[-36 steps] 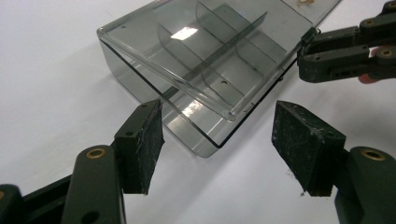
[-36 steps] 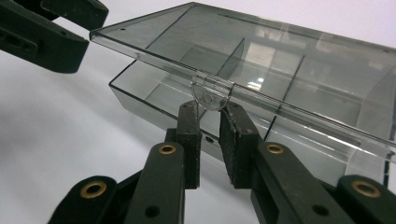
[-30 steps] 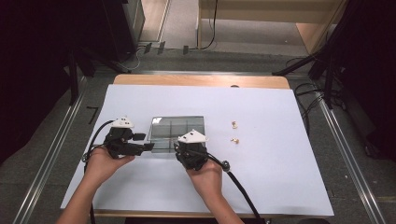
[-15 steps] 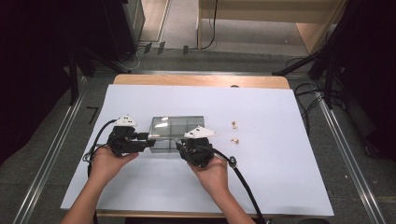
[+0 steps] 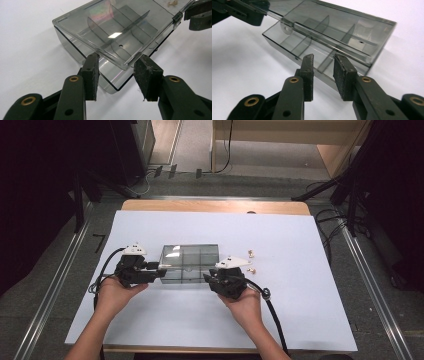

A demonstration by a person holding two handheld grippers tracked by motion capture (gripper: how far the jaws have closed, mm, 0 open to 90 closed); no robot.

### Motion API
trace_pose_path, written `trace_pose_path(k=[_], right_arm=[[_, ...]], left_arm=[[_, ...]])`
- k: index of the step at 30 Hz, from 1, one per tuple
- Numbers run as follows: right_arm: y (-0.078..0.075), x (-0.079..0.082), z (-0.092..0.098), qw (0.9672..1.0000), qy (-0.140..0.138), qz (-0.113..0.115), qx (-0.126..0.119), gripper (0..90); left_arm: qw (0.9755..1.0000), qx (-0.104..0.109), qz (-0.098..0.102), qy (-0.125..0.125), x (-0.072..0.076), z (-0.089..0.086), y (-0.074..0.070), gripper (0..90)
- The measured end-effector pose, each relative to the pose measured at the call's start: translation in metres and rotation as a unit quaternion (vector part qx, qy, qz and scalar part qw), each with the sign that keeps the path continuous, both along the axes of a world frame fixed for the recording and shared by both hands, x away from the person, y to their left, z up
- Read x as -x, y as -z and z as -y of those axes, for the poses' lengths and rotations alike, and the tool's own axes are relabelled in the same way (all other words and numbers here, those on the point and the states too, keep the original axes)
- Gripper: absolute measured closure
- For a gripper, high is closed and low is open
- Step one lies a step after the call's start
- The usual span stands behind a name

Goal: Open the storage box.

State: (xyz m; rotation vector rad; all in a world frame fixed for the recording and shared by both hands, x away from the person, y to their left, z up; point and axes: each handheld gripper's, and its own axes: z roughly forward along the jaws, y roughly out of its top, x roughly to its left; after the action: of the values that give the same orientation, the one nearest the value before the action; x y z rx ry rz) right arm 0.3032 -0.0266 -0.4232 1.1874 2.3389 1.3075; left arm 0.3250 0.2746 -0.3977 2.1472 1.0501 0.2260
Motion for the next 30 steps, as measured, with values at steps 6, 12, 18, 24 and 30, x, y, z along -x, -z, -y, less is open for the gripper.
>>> trace_pose_path(k=[6,12,18,24,30], right_arm=[[-0.004,-0.005,0.016,1.0,-0.002,0.0,0.006,71.7],[-0.006,-0.011,0.031,0.9999,0.008,-0.005,0.011,72.2],[-0.01,-0.019,0.035,0.9999,0.004,-0.011,0.005,74.0],[-0.014,-0.024,0.033,0.9998,-0.012,-0.01,0.008,74.4],[-0.022,-0.029,0.034,0.9997,-0.02,-0.002,0.013,74.0]], left_arm=[[1.0,0.005,-0.004,-0.004,0.0,-0.001,-0.001,56.3],[1.0,0.004,-0.005,-0.005,-0.001,-0.002,-0.001,55.8],[0.9999,0.005,-0.002,-0.009,-0.001,-0.003,-0.003,55.6],[0.9999,0.005,-0.002,-0.011,-0.002,-0.002,-0.007,55.1],[0.9996,0.014,0.0,-0.024,-0.006,-0.002,-0.014,52.0]])
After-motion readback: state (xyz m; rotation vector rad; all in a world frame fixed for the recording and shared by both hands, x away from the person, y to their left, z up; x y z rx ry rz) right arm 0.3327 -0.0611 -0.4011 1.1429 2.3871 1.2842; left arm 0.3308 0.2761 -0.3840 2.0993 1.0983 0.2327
